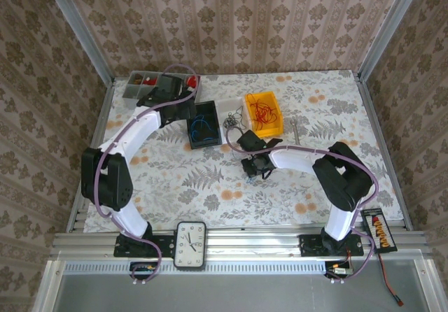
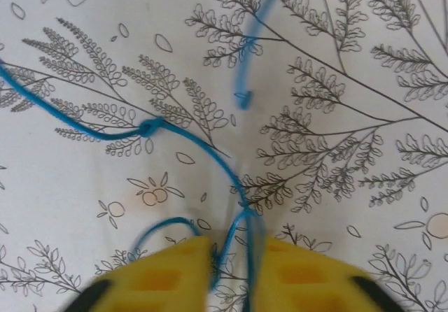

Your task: Untangle the cables

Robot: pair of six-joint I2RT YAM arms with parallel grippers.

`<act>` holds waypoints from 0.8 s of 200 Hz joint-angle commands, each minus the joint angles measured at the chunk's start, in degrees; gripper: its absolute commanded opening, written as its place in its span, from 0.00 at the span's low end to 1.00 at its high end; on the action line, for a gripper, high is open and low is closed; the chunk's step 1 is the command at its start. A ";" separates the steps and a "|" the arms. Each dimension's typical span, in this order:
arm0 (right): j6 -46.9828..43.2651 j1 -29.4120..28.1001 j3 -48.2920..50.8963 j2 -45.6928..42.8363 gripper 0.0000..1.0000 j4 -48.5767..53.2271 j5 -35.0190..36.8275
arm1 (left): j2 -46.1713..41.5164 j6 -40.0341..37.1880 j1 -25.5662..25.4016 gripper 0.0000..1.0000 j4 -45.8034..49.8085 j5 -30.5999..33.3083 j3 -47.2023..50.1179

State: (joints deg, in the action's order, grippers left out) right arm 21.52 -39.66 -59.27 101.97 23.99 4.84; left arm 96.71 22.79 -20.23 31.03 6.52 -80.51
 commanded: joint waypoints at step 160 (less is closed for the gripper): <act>-4.19 1.33 -51.37 19.88 0.06 10.43 -1.81 | -17.67 8.12 11.05 0.77 -4.79 5.82 18.03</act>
State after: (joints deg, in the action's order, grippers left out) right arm 17.91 -39.38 -102.48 115.20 27.18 0.93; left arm 82.04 30.26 -10.68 25.45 10.70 -63.68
